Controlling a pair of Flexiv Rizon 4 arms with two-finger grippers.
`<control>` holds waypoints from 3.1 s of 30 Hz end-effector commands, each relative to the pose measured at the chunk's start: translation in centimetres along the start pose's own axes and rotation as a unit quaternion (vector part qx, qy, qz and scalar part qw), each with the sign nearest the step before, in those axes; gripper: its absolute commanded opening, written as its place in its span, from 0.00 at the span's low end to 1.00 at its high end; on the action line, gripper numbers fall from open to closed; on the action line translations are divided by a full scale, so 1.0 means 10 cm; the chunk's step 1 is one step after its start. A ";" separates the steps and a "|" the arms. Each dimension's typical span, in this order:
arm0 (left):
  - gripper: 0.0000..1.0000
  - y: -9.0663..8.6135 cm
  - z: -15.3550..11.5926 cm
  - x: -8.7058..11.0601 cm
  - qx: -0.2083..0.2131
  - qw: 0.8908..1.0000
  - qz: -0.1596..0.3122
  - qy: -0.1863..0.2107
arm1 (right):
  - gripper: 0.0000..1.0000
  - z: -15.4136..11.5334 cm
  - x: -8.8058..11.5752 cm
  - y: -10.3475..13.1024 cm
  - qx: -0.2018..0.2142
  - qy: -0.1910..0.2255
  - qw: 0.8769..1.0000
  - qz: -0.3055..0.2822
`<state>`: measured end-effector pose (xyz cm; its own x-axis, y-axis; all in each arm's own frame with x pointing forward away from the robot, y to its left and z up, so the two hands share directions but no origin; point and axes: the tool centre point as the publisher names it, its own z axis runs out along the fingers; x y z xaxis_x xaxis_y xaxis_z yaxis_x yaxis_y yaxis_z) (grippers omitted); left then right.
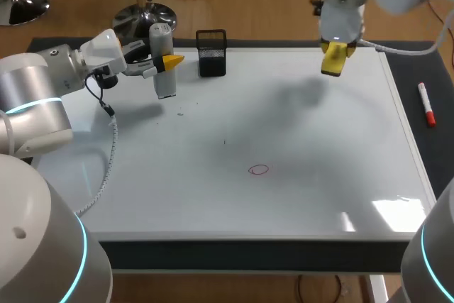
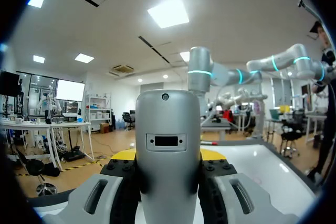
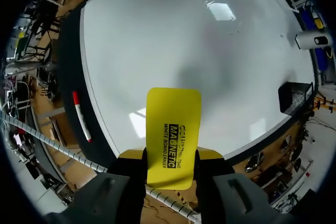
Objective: Pick up the inspection probe, press it on each red-marked spot on the whiteboard one by one, put down the probe, pick up the eraser, and wipe off all the red marks.
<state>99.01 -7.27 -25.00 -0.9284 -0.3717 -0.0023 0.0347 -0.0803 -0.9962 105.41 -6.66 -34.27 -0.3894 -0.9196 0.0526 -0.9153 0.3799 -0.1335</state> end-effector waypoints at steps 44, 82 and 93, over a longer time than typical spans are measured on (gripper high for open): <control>0.00 0.00 0.01 0.00 0.001 1.000 0.001 -0.001 | 0.00 0.13 0.34 -0.10 -0.019 -0.020 0.998 0.052; 0.00 0.19 1.09 2.06 0.079 0.970 0.016 0.230 | 0.00 0.13 0.34 -0.10 -0.019 -0.020 0.998 0.052; 0.00 0.27 1.11 2.40 0.076 0.961 -0.014 0.264 | 0.00 0.13 0.34 -0.10 -0.019 -0.020 0.998 0.052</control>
<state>81.05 -26.60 -26.39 -0.9879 0.1416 -0.0631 0.0297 -0.2265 -0.9736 105.07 -10.22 -35.38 -0.4802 -0.8771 -0.0027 -0.8729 0.4782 -0.0966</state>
